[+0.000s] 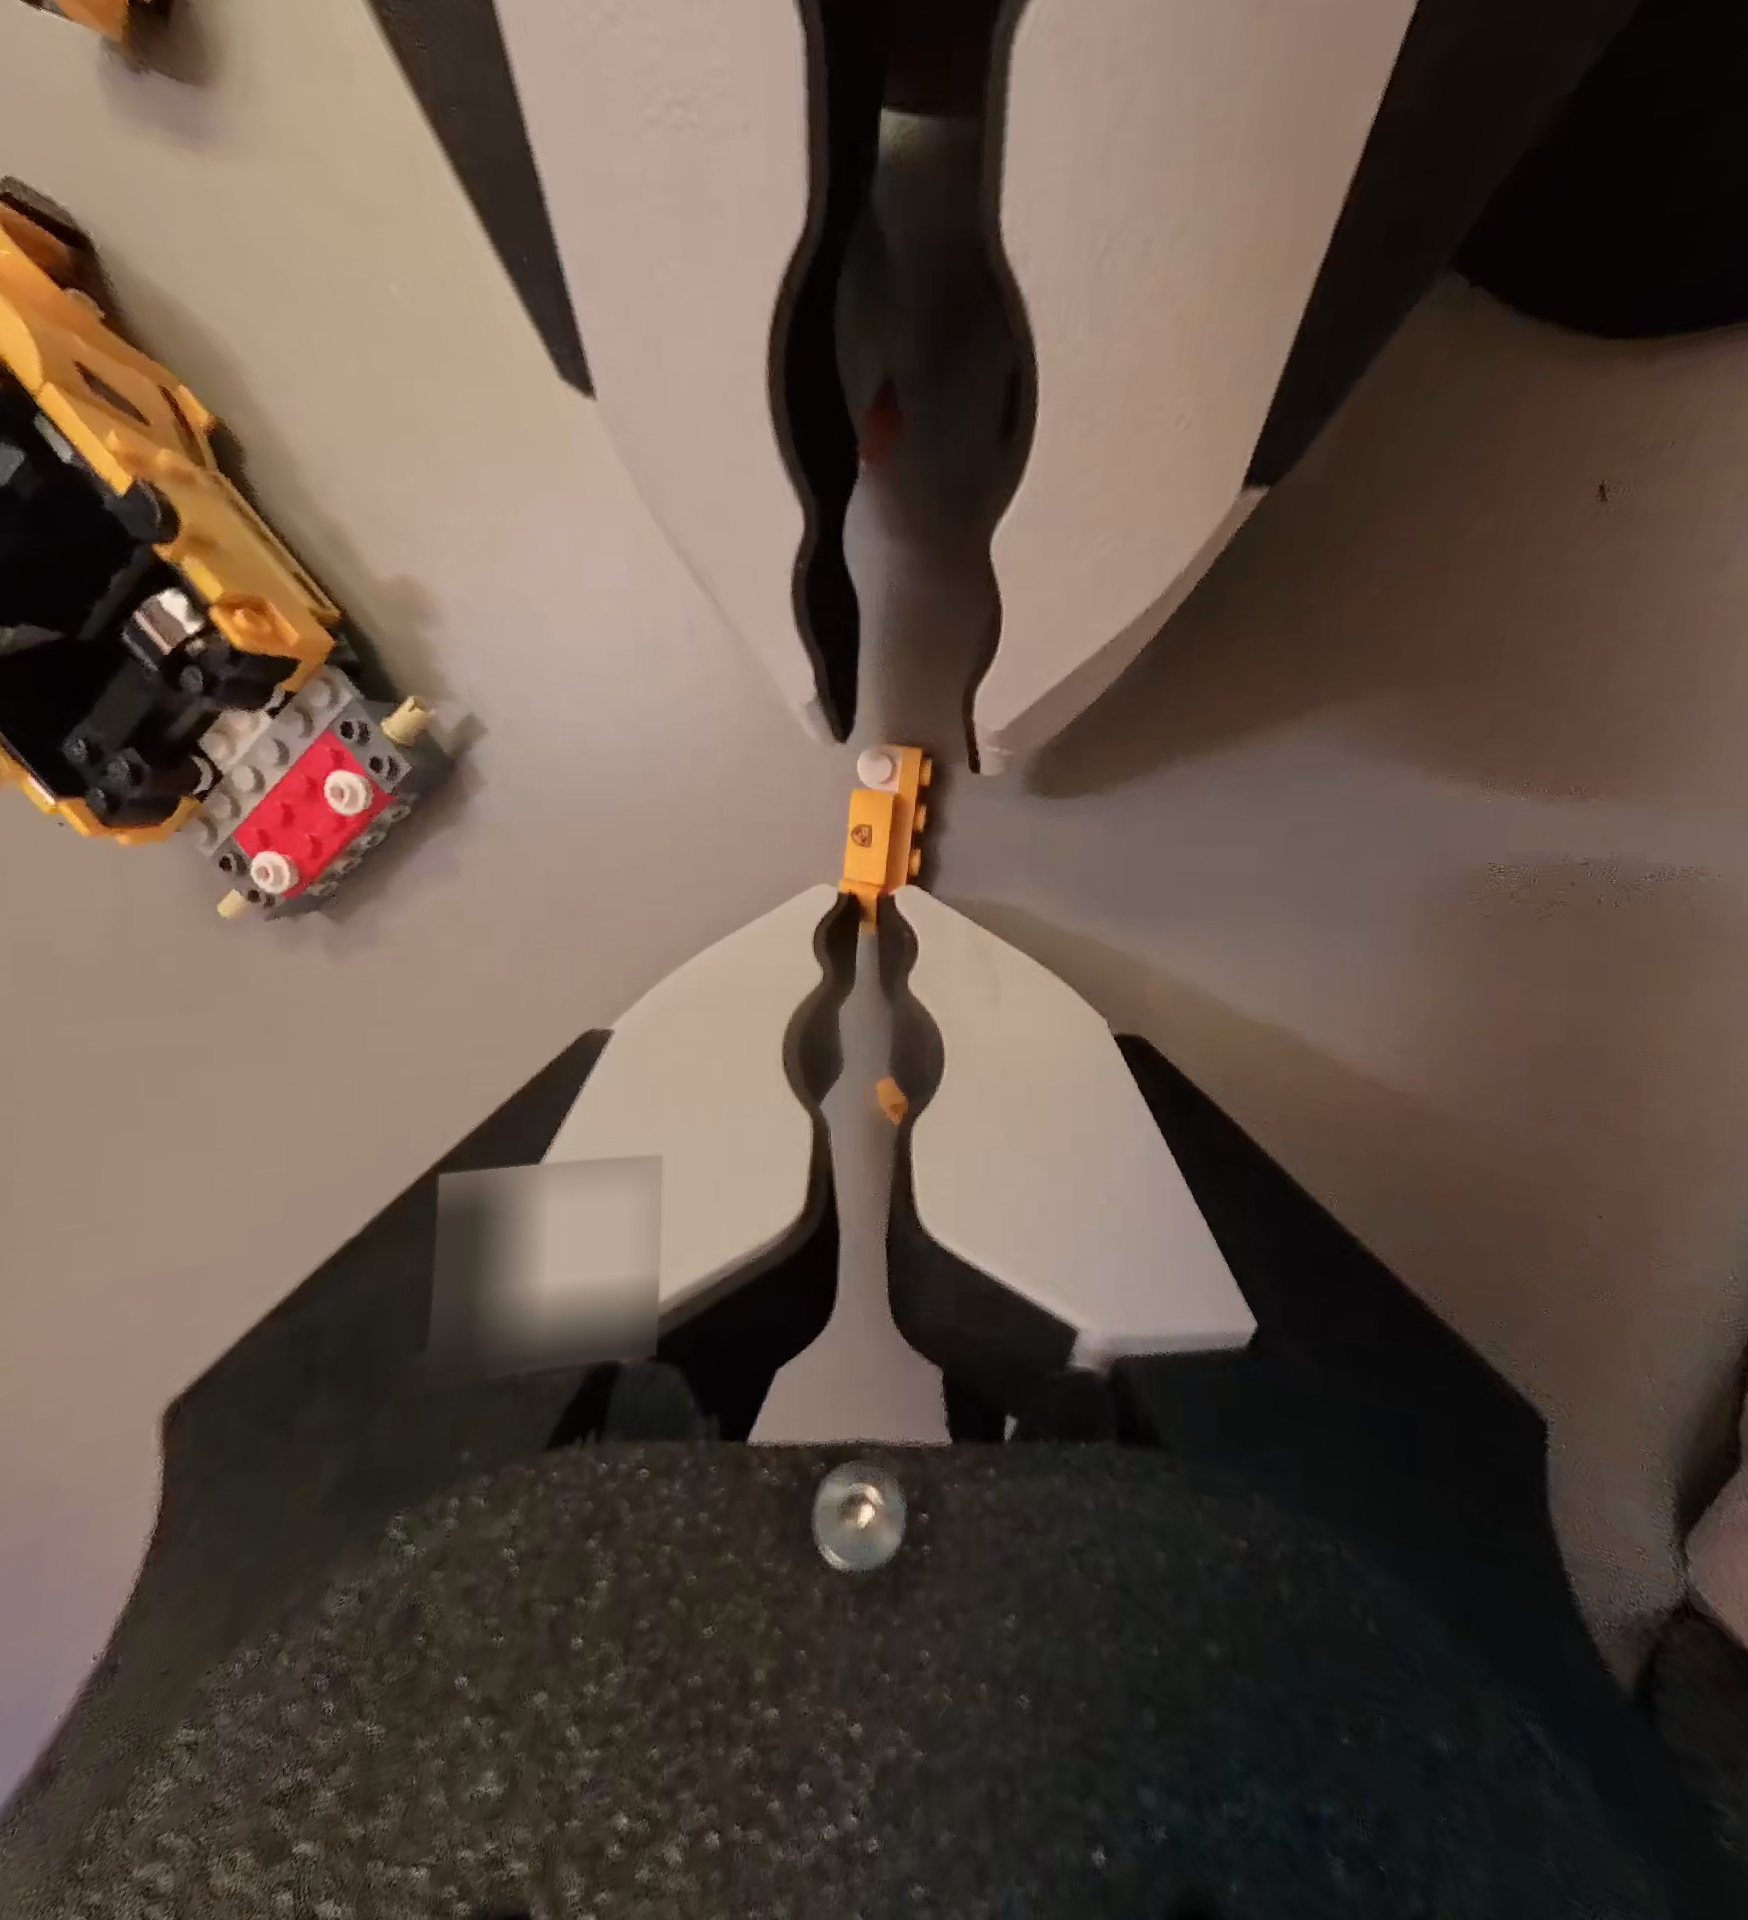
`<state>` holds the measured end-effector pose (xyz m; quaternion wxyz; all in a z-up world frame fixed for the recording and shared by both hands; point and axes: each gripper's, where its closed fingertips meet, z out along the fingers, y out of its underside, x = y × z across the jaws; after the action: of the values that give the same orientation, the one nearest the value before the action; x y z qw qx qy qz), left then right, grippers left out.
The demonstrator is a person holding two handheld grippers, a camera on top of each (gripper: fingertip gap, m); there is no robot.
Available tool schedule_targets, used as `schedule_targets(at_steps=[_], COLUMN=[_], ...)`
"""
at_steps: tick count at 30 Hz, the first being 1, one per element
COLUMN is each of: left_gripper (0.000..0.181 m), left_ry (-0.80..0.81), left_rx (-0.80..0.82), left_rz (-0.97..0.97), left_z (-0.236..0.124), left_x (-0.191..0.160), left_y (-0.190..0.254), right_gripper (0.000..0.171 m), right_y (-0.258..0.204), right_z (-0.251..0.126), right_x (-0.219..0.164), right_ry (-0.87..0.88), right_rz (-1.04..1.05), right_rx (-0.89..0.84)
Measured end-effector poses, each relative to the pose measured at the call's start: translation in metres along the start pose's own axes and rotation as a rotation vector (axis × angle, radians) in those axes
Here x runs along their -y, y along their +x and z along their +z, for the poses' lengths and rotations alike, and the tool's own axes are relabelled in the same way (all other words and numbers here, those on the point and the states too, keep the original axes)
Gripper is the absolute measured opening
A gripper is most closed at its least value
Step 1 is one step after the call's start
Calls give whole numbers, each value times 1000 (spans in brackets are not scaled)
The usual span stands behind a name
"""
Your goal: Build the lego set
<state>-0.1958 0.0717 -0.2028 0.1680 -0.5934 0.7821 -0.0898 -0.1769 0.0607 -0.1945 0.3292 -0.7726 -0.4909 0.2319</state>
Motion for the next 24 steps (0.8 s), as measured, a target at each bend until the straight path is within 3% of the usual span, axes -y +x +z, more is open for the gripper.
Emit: schedule_targets(at_steps=[7, 13, 24], left_gripper=[4, 5, 2], left_ry=[-70, -18, 10], left_rx=[-15, -96, -101], left_rz=[61, 22, 18], left_z=[0, -1, -4], left_x=[0, 3, 3], left_y=[0, 5, 4], right_gripper=[22, 21, 20], right_y=[5, 6, 7], right_z=[-11, -12, -12], right_x=[4, 1, 1], right_ry=[70, 68, 66], right_rz=[73, 67, 73], right_rx=[59, 57, 55])
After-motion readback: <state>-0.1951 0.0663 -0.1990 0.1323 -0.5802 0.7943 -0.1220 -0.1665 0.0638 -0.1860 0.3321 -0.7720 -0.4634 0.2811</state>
